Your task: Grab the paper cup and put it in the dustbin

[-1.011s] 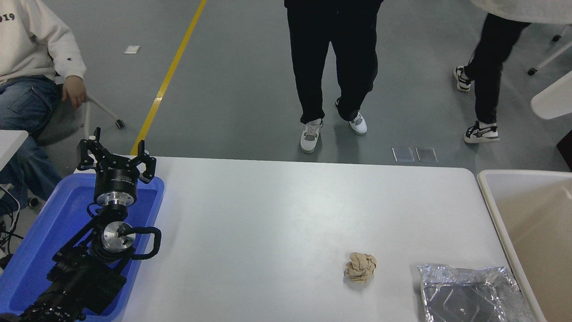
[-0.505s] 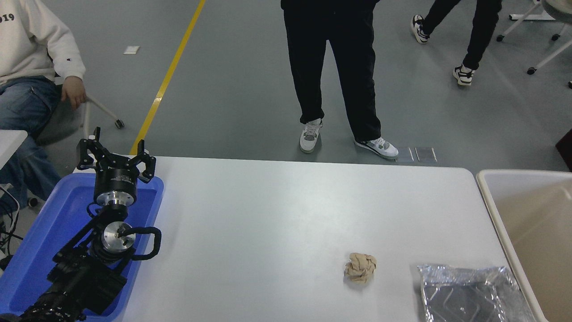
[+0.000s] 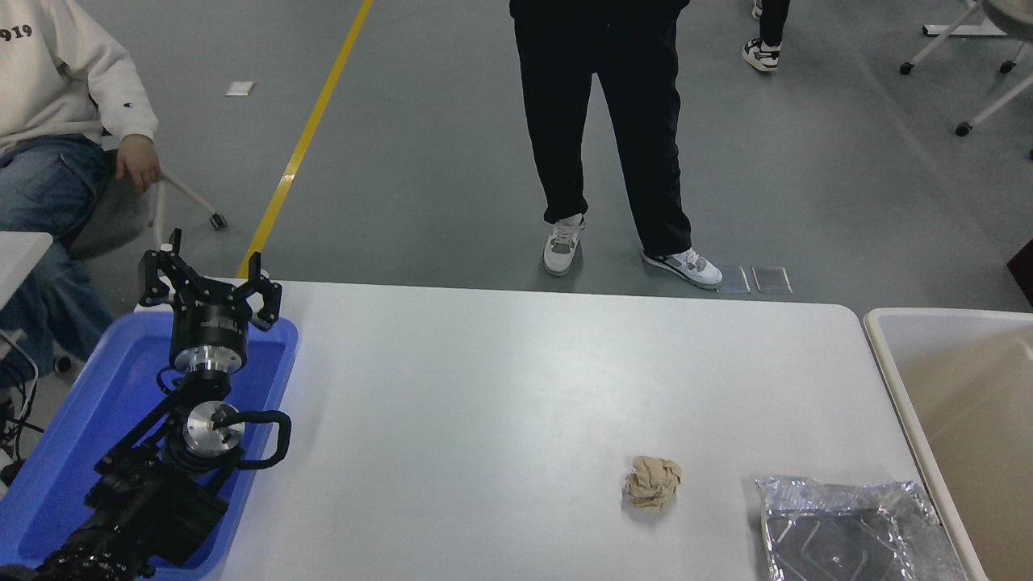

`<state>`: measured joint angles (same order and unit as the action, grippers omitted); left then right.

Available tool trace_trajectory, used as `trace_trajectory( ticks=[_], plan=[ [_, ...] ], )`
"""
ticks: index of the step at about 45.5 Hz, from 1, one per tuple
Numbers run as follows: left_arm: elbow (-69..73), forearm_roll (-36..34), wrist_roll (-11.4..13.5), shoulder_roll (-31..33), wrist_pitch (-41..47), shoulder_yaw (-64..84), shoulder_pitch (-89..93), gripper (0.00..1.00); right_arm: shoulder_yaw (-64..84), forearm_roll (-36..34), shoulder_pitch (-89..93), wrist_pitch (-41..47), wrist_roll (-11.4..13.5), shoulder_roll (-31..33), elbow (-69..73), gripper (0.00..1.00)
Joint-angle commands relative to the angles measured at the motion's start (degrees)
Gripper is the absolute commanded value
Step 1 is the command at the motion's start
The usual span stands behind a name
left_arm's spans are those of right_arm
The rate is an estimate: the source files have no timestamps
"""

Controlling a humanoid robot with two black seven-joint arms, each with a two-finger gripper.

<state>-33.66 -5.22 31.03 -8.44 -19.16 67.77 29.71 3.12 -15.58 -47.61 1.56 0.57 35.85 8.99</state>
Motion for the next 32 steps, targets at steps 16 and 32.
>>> trace_trajectory(
  ticks=[16,32],
  plan=[
    [0.0,0.0,0.0,0.0,0.0,0.0,0.0,0.99,-5.5,-0.1,19.0,3.5,-1.2,-7.5,-6.6,0.00],
    [0.0,0.0,0.0,0.1,0.0,0.0,0.0,0.99,-5.6,-0.1,22.3,2.7,-1.3,-7.6,-6.7,0.00]
  ],
)
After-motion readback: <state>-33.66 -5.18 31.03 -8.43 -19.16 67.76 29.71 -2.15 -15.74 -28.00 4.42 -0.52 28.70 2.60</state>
